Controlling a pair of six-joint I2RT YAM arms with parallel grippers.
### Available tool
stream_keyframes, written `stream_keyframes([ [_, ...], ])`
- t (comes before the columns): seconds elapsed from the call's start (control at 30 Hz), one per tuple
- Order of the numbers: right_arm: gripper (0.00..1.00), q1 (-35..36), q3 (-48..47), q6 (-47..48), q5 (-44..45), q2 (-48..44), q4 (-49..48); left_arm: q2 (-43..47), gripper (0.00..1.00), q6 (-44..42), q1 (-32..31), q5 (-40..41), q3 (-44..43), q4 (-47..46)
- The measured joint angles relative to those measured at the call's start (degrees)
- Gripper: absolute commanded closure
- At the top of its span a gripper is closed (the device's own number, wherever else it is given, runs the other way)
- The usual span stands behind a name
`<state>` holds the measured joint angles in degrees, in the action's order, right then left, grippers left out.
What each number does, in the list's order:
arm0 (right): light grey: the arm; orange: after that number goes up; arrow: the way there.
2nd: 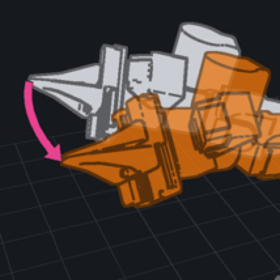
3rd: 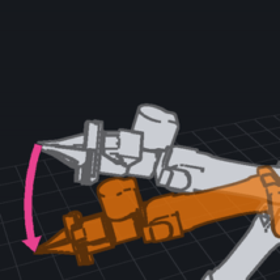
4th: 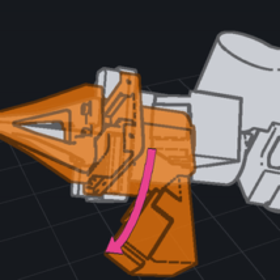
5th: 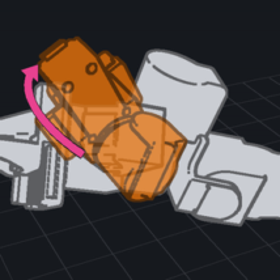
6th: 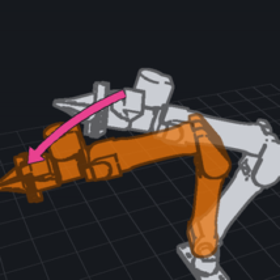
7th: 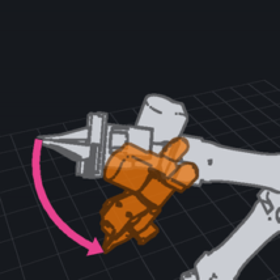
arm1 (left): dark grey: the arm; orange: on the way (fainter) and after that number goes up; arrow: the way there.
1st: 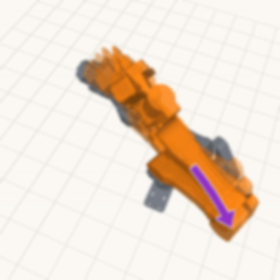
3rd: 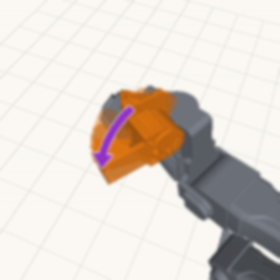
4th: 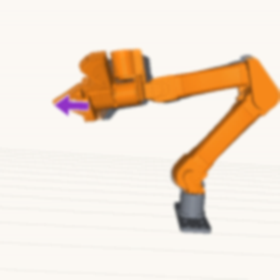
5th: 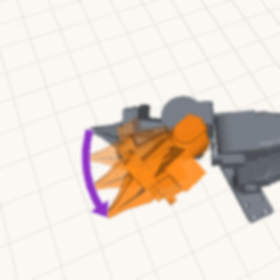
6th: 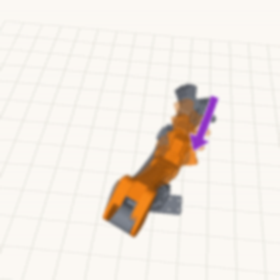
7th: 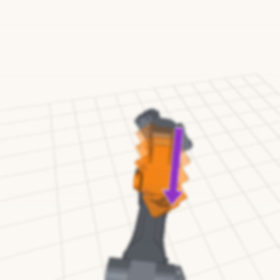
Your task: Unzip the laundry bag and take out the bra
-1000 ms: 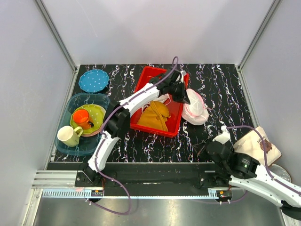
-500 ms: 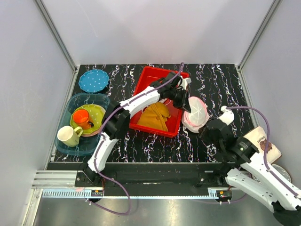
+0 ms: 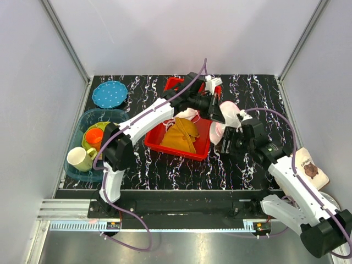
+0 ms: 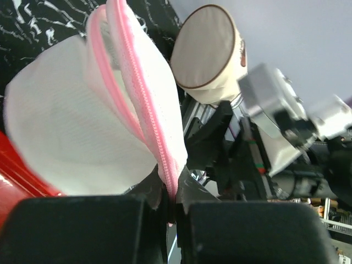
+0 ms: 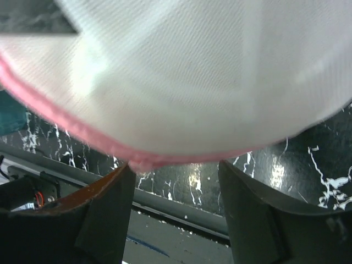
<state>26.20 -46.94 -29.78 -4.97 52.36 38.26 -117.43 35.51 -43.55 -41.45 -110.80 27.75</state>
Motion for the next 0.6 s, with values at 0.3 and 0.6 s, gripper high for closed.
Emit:
stream_keyframes([
  [0.3,0.50,-5.22,-0.13,2.14,-10.25,0.31,-4.00,1.33,1.00,0.13,-0.04,-0.90,0.13,-0.70],
  [0.6,0.59,-5.27,-1.40,2.38,-11.63,0.17,-4.66,1.31,1.00,0.52,0.00,-0.92,0.33,-0.66],
])
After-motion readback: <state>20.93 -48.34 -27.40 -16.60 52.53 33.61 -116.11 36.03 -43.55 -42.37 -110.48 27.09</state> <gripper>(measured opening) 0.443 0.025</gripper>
